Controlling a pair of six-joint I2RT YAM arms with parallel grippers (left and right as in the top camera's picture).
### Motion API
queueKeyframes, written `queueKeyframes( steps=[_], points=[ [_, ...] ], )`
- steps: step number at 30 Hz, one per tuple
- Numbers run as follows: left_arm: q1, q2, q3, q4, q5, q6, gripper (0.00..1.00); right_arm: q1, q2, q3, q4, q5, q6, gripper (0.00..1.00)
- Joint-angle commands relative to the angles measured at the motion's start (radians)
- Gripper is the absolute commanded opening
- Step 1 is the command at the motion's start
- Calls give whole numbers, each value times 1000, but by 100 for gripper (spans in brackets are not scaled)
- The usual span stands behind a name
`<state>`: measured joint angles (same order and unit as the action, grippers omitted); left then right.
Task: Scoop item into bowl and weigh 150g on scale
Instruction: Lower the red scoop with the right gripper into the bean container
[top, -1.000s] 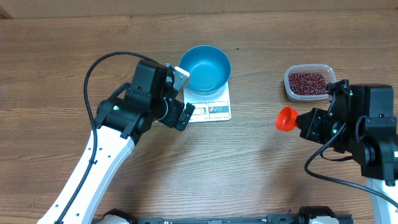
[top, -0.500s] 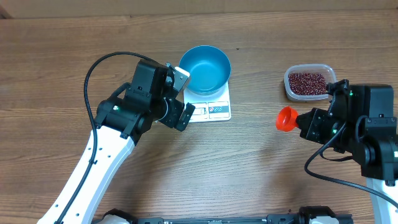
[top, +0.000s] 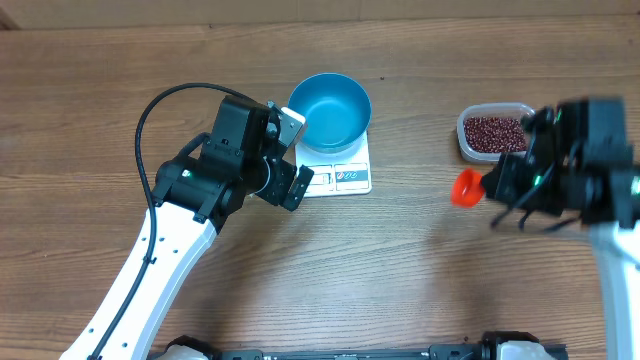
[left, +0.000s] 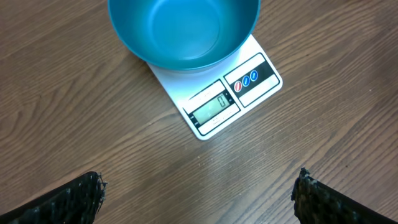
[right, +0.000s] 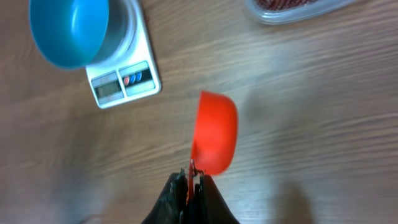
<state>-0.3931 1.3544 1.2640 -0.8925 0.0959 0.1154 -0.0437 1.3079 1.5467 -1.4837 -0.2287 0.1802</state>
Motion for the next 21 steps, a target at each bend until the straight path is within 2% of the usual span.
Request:
queueKeyframes(
  steps=[1,6,13,21],
  points=[
    [-6,7,1,3,17,19,99,-75,117,192,-11,19,-77,4],
    [-6,7,1,3,17,19,100,-186,298,359,8,17,-127,4],
    [-6,7,1,3,17,19,100,-295,512,365,117,14,-216,4],
    [-6,7,1,3,17,19,100,-303,651,364,228,-15,-288,4]
  ],
)
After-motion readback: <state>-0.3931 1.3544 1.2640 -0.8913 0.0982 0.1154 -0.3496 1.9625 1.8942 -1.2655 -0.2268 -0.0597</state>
